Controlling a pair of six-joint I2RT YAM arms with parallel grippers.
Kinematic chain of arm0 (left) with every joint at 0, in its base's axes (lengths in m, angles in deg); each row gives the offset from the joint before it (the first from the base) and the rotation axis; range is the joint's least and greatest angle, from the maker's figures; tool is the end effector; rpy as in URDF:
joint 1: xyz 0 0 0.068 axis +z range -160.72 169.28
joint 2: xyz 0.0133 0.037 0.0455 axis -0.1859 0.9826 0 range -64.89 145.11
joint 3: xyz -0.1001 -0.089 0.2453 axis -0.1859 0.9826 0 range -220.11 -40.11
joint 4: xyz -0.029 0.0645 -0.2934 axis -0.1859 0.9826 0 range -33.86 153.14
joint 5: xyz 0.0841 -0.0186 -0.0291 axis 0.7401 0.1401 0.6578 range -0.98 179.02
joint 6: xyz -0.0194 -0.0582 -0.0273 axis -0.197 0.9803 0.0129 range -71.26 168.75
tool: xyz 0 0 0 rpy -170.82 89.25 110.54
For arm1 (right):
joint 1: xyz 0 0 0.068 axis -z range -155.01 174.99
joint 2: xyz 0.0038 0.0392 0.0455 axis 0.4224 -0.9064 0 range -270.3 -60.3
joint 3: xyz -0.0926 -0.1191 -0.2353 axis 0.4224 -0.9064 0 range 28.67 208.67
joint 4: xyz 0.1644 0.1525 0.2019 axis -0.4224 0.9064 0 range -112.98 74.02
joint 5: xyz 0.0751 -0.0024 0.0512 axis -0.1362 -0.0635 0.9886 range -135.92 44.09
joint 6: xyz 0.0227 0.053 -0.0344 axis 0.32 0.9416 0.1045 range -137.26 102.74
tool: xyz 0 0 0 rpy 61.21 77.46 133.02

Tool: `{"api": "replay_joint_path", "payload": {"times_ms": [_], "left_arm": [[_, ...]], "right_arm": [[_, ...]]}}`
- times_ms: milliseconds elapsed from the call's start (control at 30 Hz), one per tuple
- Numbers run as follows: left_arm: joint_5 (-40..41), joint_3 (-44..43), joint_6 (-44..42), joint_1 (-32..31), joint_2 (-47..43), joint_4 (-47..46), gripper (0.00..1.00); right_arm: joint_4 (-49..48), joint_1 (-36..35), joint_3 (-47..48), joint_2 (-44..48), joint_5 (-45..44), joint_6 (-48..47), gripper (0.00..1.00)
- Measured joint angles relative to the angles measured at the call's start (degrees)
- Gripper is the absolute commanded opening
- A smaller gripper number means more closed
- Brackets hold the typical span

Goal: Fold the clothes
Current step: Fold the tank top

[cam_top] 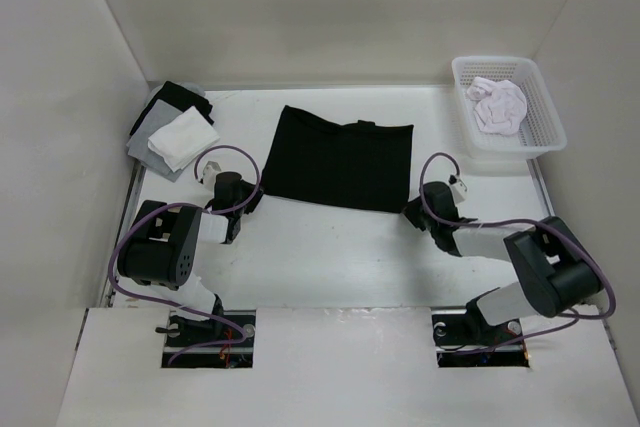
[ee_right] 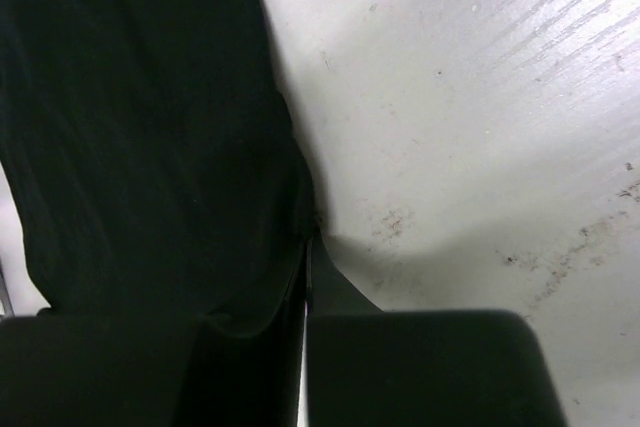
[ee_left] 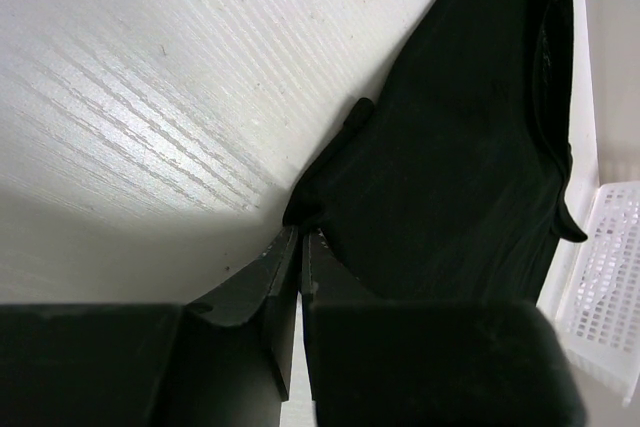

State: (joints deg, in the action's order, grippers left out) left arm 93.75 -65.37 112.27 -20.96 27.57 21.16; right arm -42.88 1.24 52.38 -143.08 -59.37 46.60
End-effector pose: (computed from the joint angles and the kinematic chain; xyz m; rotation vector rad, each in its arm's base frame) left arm 0.3021 -0.0502 0.0743 -1.0337 1.9486 -0.6574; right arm 0.2641 0.1025 0.0868 0.9059 2.1069 0.5580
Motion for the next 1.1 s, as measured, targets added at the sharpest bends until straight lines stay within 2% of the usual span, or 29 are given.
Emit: {"api": "replay_joint_path", "payload": {"times_ms": [100, 167, 267, 333, 433, 500, 600, 767, 900, 1100], "left_arm": [[-0.1, 0.0, 0.0, 0.0, -0.6, 0.2, 0.0], [-0.3, 0.5, 0.0, 0.0, -4.3, 1.9, 0.0], [-0.3, 0.9, -0.3, -0.2, -19.4, 8.5, 0.0], [0.8, -1.5, -2.1, -0.7, -31.1, 13.1, 0.0], [1.7, -9.4, -3.4, -2.5, -43.1, 17.9, 0.0], [3.3, -14.2, -5.0, -6.5, -49.7, 20.9, 0.0], [6.0, -20.7, -8.3, -11.9, -56.8, 25.7, 0.0], [11.3, -27.1, -11.7, -16.3, -64.9, 31.6, 0.0], [14.3, -27.1, -12.9, -19.1, -71.0, 38.1, 0.0], [16.9, -26.9, -13.9, -18.6, -74.8, 45.5, 0.0]], "right_arm": [[0.3, -0.4, 0.2, 0.6, -0.2, -0.9, 0.0], [2.9, -1.3, 0.2, 4.9, -0.7, -2.8, 0.0], [11.4, -3.2, 1.9, 20.4, -1.9, -6.3, 0.0], [16.7, -4.2, 7.2, 29.5, -2.8, -10.1, 0.0], [22.5, -5.3, 20.3, 34.6, -3.7, -16.0, 0.0], [25.2, -8.0, 27.0, 38.0, -6.4, -19.7, 0.0], [29.1, -15.6, 34.2, 43.5, -10.4, -24.8, 0.0], [35.0, -28.7, 43.6, 47.3, -18.0, -29.3, 0.0], [38.8, -48.0, 43.8, 50.4, -27.3, -30.9, 0.0], [39.8, -74.5, 41.6, 50.1, -45.1, -33.1, 0.0]]}}
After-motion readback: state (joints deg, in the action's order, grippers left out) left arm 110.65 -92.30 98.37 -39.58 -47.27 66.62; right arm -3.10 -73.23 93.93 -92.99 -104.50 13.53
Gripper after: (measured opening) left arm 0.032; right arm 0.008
